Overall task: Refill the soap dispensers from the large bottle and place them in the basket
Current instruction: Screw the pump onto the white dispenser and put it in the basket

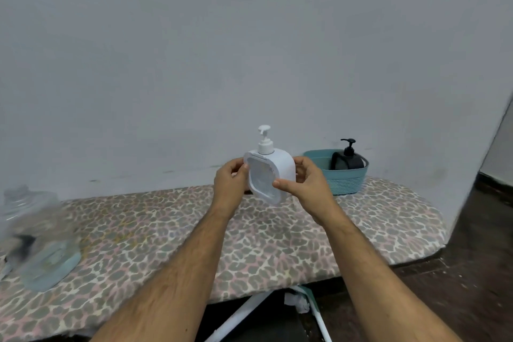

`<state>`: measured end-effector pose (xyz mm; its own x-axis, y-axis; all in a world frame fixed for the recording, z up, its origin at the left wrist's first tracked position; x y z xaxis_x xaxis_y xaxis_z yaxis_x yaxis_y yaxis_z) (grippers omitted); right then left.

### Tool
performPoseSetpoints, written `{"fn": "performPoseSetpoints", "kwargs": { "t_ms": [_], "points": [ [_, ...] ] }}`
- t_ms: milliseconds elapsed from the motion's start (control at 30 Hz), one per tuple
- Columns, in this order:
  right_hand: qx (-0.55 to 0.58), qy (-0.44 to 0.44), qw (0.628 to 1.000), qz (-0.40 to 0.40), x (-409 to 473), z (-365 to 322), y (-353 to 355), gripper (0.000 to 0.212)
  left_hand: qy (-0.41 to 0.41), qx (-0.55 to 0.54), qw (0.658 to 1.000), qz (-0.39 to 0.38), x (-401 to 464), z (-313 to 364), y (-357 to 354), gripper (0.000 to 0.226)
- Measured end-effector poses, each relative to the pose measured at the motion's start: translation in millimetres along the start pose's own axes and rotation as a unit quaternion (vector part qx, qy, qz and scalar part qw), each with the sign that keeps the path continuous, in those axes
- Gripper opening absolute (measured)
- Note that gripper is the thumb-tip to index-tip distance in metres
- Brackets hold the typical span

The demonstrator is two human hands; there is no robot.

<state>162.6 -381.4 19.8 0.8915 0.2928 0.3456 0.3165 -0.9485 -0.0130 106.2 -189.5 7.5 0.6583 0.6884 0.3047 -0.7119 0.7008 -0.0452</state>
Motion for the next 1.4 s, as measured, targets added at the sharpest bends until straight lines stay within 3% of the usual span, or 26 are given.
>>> {"fn": "performPoseSetpoints", "kwargs": {
  "t_ms": [233,600,767,1033,1233,1400],
  "points": [
    [-0.002,0.026,0.998,0.058,54.6,6.0,55.1,0.05,0.009,-0.032,0.997,-0.065,41.4,1.0,-89.2,0.036],
    [-0.054,0.021,0.994,0.092,126.9,41.5,124.5,0.047,-0.01,-0.025,0.993,-0.114,98.9,-23.9,-210.1,0.023],
    [-0.082,0.009,0.99,0.117,151.3,67.0,146.0,0.051,-0.008,-0.005,0.991,-0.133,117.1,-42.9,-247.8,0.029],
    [-0.169,-0.018,0.976,0.134,167.2,97.1,154.8,0.052,-0.007,0.107,0.976,-0.192,134.3,-71.3,-276.8,0.033],
    [-0.28,-0.038,0.95,0.133,171.0,100.6,156.6,0.049,-0.048,0.237,0.937,-0.252,137.3,-79.1,-290.9,0.035],
    [-0.388,-0.034,0.915,0.107,176.2,94.0,149.5,0.061,-0.075,0.315,0.904,-0.28,134.7,-81.7,-300.8,0.037]
  ]
}}
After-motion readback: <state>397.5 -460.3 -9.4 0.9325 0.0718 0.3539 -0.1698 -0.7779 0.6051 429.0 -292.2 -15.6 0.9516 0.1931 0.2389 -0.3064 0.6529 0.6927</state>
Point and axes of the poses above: each hand's wrist, its own x-axis towards the middle knuckle, its own y-axis out of the back of the hand, z = x × y, the point moved 8 cm from there along x, towards the middle knuckle, and after that the axes turned 8 degrees about z, right-handed, at the moved point
